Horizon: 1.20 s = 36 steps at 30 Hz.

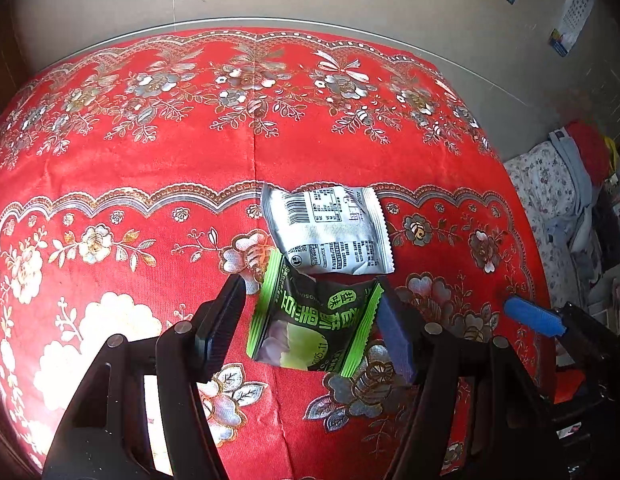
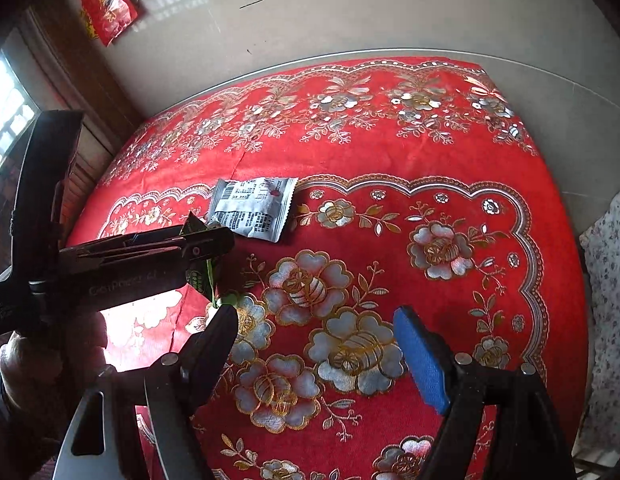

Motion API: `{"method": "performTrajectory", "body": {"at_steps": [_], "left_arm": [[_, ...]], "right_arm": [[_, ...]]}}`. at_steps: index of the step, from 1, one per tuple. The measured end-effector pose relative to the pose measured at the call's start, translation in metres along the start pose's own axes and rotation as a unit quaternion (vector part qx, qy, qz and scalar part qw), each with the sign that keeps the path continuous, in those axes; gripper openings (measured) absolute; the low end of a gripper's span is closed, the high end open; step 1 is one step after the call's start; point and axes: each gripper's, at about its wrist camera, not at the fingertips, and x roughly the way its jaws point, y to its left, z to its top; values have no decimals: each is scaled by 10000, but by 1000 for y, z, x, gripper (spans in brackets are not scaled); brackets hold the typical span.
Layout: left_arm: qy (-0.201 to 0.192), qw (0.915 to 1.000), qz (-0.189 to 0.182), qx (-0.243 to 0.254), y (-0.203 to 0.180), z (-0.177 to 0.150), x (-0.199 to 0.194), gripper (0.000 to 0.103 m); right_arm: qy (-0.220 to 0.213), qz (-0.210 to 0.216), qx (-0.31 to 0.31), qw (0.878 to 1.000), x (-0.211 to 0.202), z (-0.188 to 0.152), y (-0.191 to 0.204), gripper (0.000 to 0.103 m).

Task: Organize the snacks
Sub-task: 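Grasp the green-white pack with the left tool while the right tool grasps the white pouch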

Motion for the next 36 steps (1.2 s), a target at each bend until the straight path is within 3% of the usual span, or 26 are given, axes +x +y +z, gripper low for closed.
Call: {"method": "performTrajectory", "body": {"at_steps": [1, 5, 8, 12, 19, 22, 26, 28, 30, 36], "left_arm": [[-2, 10000, -2, 53, 1, -1, 0, 52], [6, 9996, 14, 294, 4, -6, -4, 40], [51, 9995, -23, 313, 11, -11, -11, 38], [68, 9996, -13, 290, 26, -20, -26, 37], [-4, 9998, 161, 76, 50, -37, -54, 37], [-8, 9998, 192, -46, 59, -41, -61, 37], [-19, 9995, 304, -72, 63, -46, -64, 37], [-3, 9994, 324, -109, 65, -47, -63, 37], [13, 9993, 335, -157, 68, -48, -63, 37], [-32, 9983, 535, -225, 69, -54, -69, 37]], "right_arm": [[39, 1, -189, 9998, 4, 4, 2, 78], [205, 4, -885, 9959, 21, 22, 9, 78], [254, 8, -1330, 9908, 31, 39, 13, 78], [313, 324, -1914, 9805, 49, 60, 25, 80], [541, 612, -3323, 9396, 85, 77, 61, 81], [751, 668, -3555, 9293, 102, 82, 63, 81], [754, 786, -3372, 9351, 107, 90, 62, 82], [665, 606, -3363, 9374, 106, 89, 64, 73], [645, 533, -3147, 9455, 104, 92, 63, 54], [544, 276, -2468, 9671, 84, 64, 60, 53]]}}
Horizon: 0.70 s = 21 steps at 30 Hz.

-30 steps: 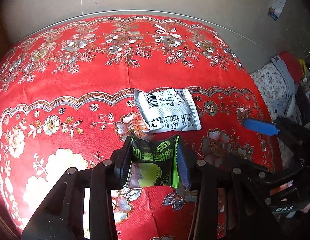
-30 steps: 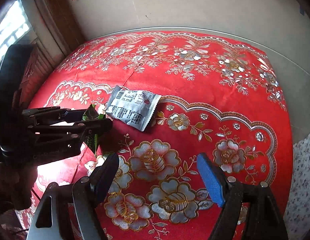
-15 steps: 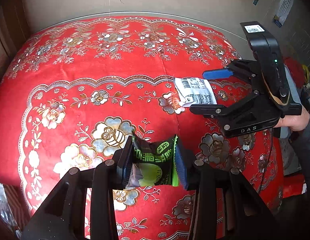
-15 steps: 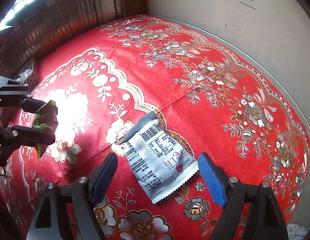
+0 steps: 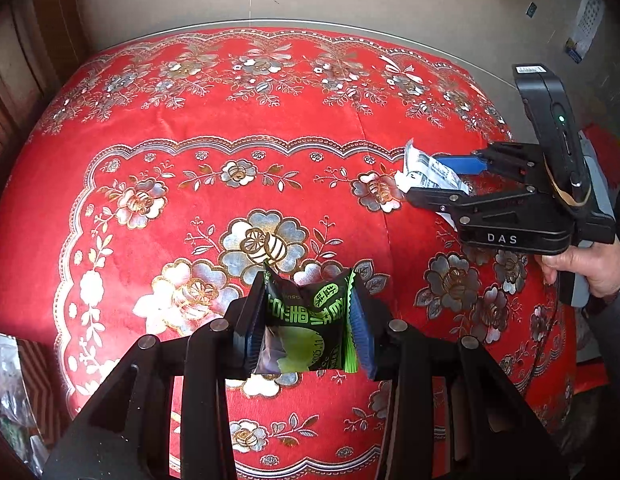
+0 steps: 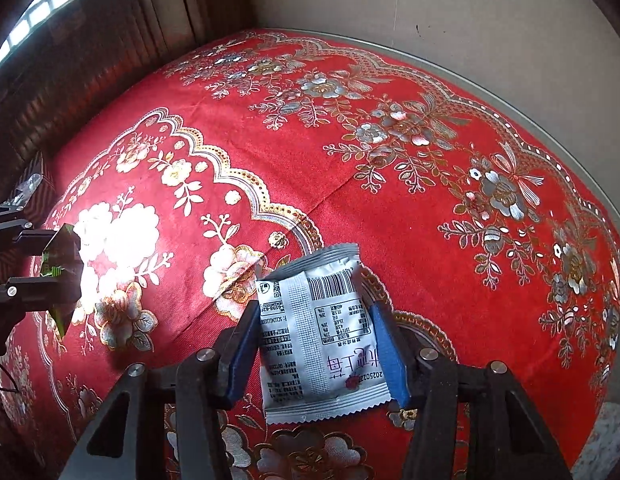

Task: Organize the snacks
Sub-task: 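Grasp the green-white pack with the left tool while the right tool grasps the white pouch, then carry the green-white pack and white pouch toward the white box with both tools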

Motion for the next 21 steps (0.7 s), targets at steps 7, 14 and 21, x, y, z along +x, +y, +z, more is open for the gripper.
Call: {"method": "performTrajectory", "body": {"at_steps": [7, 14, 21], "left_arm": [[-71, 9996, 260, -32, 4, -24, -13, 37], [-152, 9991, 392, -43, 10, -49, -29, 37], [-250, 9983, 522, -26, 14, -72, -45, 37]], "right_arm": [[-249, 178, 883, 9956, -31, -46, 47, 53], [-385, 79, 1316, 9905, -51, -67, 90, 53], [-544, -135, 1741, 9831, -66, -76, 114, 53]]}}
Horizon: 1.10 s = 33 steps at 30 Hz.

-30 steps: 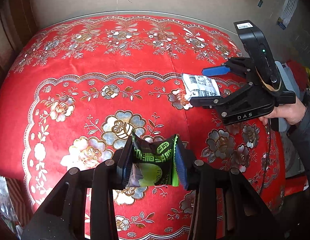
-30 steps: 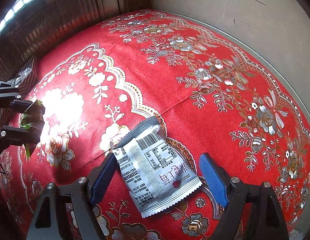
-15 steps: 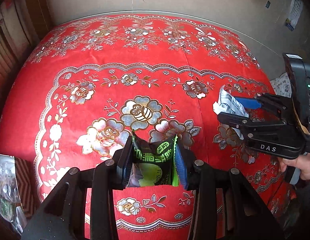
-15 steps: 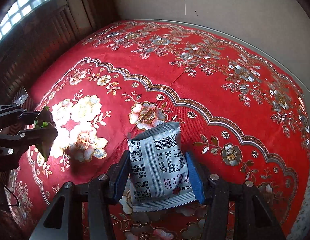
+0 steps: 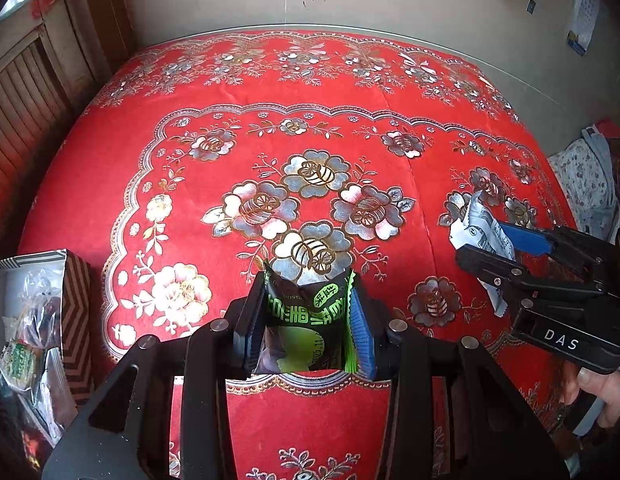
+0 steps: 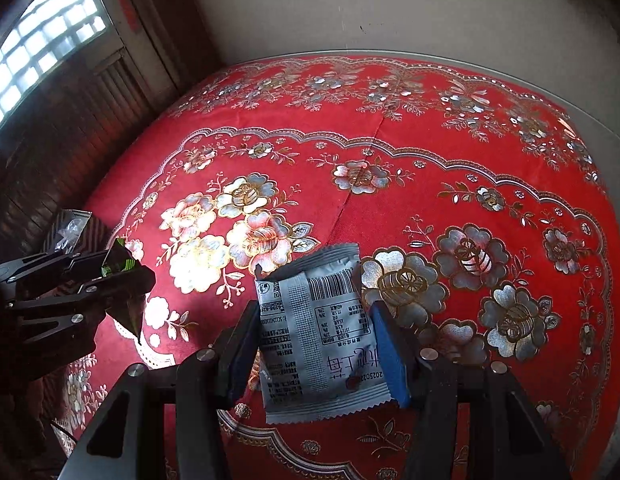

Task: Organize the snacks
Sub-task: 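Carry the green-white pack and white pouch toward the white box with both tools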

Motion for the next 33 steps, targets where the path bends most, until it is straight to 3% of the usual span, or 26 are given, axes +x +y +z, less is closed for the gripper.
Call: {"method": "performTrajectory", "body": {"at_steps": [12, 33], "left_arm": [[-307, 9992, 243, 11, 23, -29, -33, 37], [-723, 9942, 689, -410, 102, -62, -91, 37]], "right_arm": [[-5, 27, 114, 9999, -13, -26, 54, 53], [-98, 289, -550, 9980, -22, -18, 156, 53]]}}
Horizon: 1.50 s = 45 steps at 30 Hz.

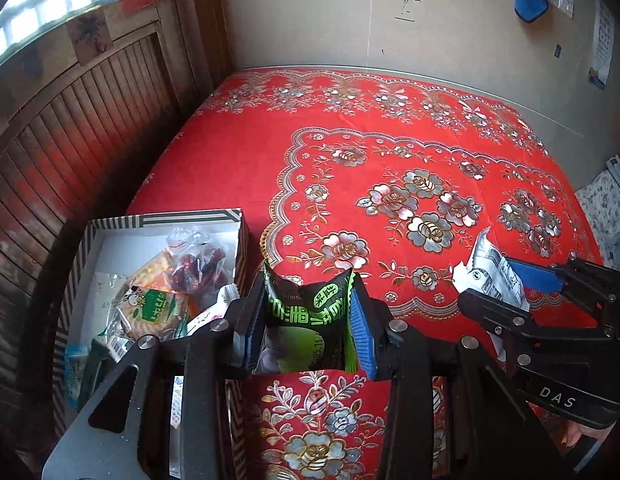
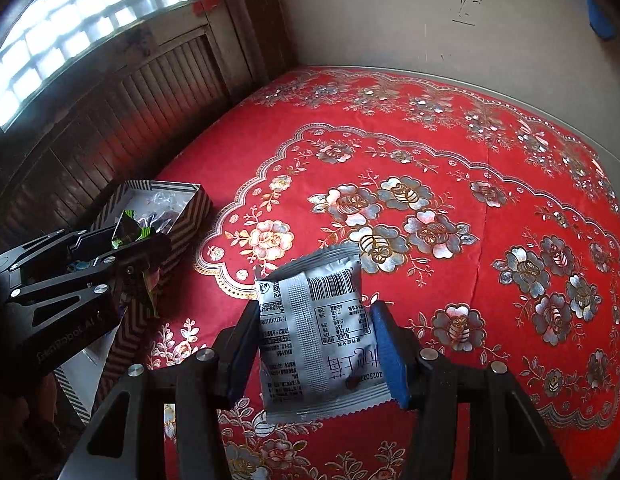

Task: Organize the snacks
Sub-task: 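Carry the green-white pack and white pouch toward the white box with both tools, then lower both snacks into the white box and open both tools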

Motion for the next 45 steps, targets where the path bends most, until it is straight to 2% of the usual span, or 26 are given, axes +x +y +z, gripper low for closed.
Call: {"method": "performTrajectory", "body": {"at_steps": [11, 22, 34, 45], "left_arm": [[-2, 9978, 379, -543, 69, -15, -24, 37], [207, 9885, 745, -1297, 142, -43, -35, 37], [357, 9818, 933, -1618, 173, -63, -31, 37], [503, 9781, 1005, -1750, 186, -69, -19, 37]], "right_arm": [[48, 458, -558, 9974, 13, 18, 69, 53], [216, 825, -1126, 9900, 40, 31, 138, 53], [409, 1032, -1420, 9836, 73, 44, 187, 53], [676, 1213, -1385, 9806, 110, 48, 200, 53]]}}
